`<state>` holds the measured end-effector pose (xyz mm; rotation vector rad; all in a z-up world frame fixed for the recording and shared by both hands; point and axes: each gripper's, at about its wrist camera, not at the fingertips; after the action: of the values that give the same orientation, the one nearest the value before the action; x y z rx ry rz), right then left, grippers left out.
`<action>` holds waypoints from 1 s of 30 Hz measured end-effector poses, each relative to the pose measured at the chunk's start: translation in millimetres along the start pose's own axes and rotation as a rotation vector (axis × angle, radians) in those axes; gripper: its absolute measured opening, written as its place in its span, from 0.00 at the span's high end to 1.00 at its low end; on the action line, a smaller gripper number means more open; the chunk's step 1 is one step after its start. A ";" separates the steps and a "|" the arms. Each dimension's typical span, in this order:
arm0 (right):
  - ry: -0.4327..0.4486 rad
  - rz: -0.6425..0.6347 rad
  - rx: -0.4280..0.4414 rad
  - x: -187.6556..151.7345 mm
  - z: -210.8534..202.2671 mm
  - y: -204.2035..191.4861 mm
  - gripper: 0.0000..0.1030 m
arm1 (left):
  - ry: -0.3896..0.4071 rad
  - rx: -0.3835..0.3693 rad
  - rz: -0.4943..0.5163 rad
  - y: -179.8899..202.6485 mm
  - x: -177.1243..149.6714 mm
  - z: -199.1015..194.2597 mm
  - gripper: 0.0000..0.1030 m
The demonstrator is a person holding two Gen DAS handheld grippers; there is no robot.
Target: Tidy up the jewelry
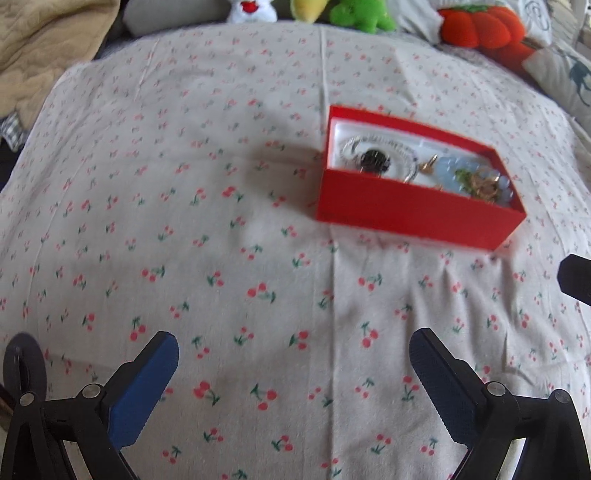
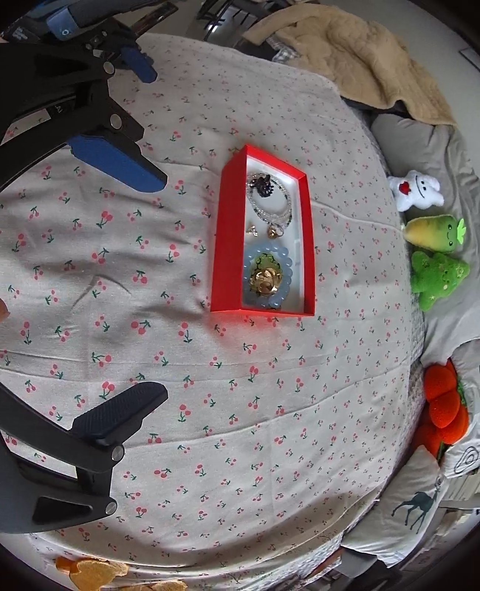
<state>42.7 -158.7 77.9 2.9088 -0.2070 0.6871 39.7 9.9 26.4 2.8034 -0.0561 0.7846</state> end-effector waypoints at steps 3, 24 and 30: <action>-0.007 -0.011 -0.014 -7.4 0.9 -5.0 0.00 | -0.020 0.029 -0.007 -1.7 -3.6 3.1 0.01; -0.056 -0.063 -0.064 -17.4 16.5 -19.2 0.00 | -0.040 0.091 -0.037 -11.7 -0.4 7.5 0.01; -0.057 -0.062 -0.070 -17.5 17.4 -19.1 0.00 | -0.041 0.093 -0.034 -12.1 -1.4 7.2 0.01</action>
<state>37.9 -141.3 52.5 2.8569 -0.1430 0.5753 43.3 20.0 17.1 2.9000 0.0214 0.7404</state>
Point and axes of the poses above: each gripper's, at about its wrist camera, not at the fingertips, and z roughly the way its jaws point, y to its right, x to its top, and after that the axes turned 12 degrees about -x, right-handed
